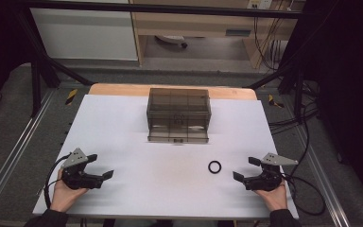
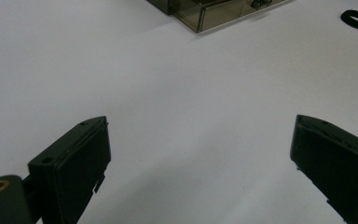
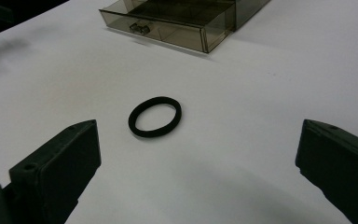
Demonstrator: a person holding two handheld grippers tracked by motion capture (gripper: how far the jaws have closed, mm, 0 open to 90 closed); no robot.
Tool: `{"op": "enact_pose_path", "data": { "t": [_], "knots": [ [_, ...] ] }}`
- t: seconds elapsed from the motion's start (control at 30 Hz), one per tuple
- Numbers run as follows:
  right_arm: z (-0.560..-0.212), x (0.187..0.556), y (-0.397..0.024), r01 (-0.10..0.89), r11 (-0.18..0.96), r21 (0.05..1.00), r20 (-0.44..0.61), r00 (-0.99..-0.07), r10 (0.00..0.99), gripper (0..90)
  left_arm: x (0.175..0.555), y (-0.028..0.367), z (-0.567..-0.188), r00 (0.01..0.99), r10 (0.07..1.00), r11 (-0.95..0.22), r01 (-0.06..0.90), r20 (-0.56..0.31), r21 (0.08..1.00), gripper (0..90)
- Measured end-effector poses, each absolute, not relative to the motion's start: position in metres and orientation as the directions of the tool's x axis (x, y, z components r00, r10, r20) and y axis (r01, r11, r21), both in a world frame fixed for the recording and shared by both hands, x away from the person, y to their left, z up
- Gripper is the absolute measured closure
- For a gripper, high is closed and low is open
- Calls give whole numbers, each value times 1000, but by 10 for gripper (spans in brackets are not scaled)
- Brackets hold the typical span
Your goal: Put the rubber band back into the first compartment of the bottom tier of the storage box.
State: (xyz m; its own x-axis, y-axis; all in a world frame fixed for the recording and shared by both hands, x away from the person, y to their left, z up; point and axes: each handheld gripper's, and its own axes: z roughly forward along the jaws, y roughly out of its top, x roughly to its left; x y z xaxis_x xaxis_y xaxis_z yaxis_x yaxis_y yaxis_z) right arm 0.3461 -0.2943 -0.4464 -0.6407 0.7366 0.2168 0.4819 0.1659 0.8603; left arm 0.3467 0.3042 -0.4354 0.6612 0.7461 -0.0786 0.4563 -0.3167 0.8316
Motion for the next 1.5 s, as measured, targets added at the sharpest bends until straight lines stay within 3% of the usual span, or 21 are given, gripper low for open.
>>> {"op": "enact_pose_path", "data": {
  "t": [1.5],
  "knots": [
    [-446,355,-267,508,247,825,181,-652,737,8,349,304,-442,658,747,-320,478,-92,818,53]
  ]
}}
